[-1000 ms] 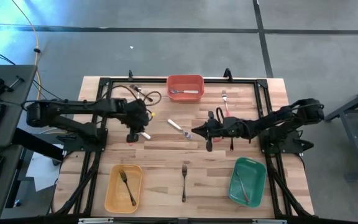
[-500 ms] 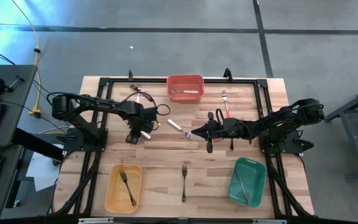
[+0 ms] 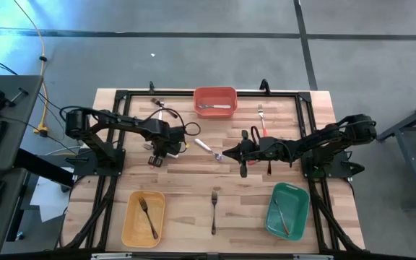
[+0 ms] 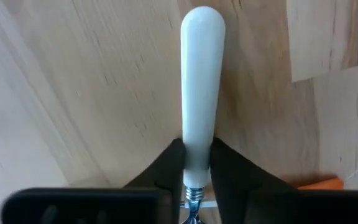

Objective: Sort silverware by color (type)
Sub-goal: Put the bottom left white fork into the orange bin

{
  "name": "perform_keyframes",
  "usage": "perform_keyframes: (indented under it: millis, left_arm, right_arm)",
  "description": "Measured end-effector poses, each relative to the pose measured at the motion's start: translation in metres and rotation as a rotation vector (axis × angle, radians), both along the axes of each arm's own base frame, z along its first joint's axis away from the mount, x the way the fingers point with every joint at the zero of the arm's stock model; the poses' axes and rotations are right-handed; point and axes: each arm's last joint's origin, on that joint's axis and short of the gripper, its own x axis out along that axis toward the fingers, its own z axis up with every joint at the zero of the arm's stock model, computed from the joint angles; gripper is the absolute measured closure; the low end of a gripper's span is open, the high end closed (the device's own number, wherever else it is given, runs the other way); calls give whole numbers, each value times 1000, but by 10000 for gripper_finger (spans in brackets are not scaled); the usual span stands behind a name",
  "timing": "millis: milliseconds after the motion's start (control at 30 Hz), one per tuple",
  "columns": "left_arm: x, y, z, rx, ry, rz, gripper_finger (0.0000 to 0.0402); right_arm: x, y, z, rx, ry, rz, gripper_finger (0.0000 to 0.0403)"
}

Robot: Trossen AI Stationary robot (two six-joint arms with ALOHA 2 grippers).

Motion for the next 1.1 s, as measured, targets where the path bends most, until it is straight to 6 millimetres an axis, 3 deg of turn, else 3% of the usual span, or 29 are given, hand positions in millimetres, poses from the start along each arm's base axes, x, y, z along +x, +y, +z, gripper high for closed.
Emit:
perform_keyframes:
  millis: [167, 333, 567, 667, 867, 1100]
  left_arm:
    - [4, 5, 12, 38, 9, 46, 368]
    - [29, 25, 52, 28, -220, 190, 368]
    - [64, 89, 110, 97, -641, 463, 368]
    - [77, 117, 126, 124, -718, 508, 368]
    - [118, 163, 115, 123, -715, 509, 368]
    - [152, 199, 80, 72, -663, 522, 368]
  right_arm:
    - [0, 0, 0, 0, 0, 0, 403]
    - [0, 0, 0, 0, 3, 0, 403]
    - [0, 0, 0, -3, 3, 0, 403]
    - [0, 0, 0, -3, 6, 0, 403]
    - [0, 0, -1, -3, 6, 0, 403]
    - [0, 0, -1, -10, 7, 1, 403]
